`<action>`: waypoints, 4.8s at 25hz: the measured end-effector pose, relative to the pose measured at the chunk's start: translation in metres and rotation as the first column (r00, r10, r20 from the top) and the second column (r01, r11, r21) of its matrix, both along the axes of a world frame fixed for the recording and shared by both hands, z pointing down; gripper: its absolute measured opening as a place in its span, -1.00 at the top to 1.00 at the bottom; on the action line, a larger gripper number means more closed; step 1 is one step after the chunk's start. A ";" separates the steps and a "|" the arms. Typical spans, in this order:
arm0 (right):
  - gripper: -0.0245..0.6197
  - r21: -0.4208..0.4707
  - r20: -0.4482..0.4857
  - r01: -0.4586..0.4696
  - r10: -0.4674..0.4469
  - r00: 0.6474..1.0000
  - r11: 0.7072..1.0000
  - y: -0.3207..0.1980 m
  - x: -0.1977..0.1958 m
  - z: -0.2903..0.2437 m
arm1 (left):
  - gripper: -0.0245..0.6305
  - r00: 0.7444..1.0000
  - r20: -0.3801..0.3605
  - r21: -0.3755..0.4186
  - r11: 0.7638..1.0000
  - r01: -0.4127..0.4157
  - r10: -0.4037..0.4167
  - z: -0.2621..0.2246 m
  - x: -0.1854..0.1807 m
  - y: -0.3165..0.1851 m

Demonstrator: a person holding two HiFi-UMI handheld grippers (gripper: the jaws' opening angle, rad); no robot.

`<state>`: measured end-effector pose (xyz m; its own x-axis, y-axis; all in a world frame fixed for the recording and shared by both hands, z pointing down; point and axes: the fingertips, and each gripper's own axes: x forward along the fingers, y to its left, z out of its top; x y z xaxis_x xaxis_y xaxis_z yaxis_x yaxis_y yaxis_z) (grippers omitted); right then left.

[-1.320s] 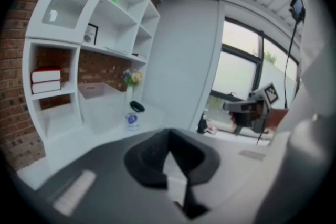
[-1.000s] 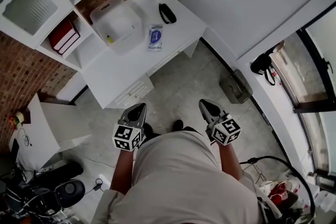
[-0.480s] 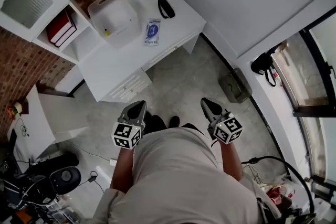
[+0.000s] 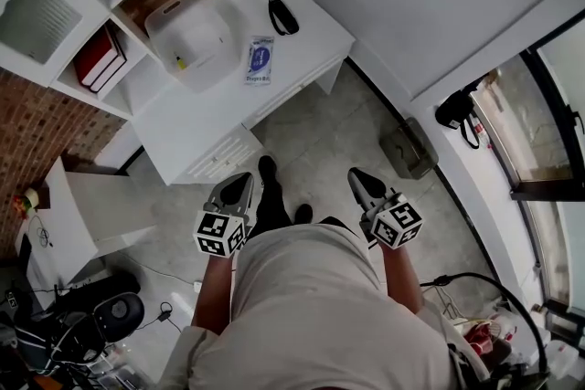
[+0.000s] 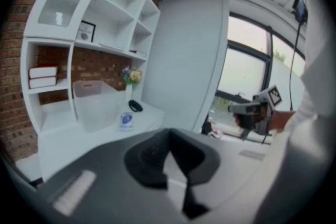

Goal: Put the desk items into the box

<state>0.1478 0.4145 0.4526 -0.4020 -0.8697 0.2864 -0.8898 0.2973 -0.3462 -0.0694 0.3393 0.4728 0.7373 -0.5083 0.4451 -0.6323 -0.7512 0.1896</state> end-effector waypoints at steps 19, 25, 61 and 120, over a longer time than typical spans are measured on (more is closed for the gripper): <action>0.91 -0.047 -0.012 -0.048 0.047 0.999 0.998 -0.118 0.009 0.012 | 0.92 0.999 0.012 -0.018 0.999 -0.038 0.038 0.012 0.008 -0.130; 0.91 -0.065 -0.013 -0.080 0.079 0.997 0.995 -0.159 0.012 0.015 | 0.92 0.997 0.030 -0.042 0.997 -0.063 0.064 0.019 0.010 -0.171; 0.91 -0.132 -0.060 -0.075 0.068 0.996 0.988 -0.338 0.006 0.031 | 0.91 0.986 -0.004 -0.057 0.985 -0.166 0.166 0.052 0.033 -0.323; 0.91 -0.337 0.031 0.272 -0.278 0.960 0.901 -0.427 0.188 0.112 | 0.69 0.756 0.647 -0.084 0.976 0.202 -0.101 0.293 0.144 -0.427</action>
<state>0.3354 -0.0126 0.5648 -0.6034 -0.5769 0.5505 -0.7964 0.4005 -0.4533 0.0743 -0.0877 0.7660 0.1773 -0.4838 0.8570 -0.7478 -0.6324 -0.2023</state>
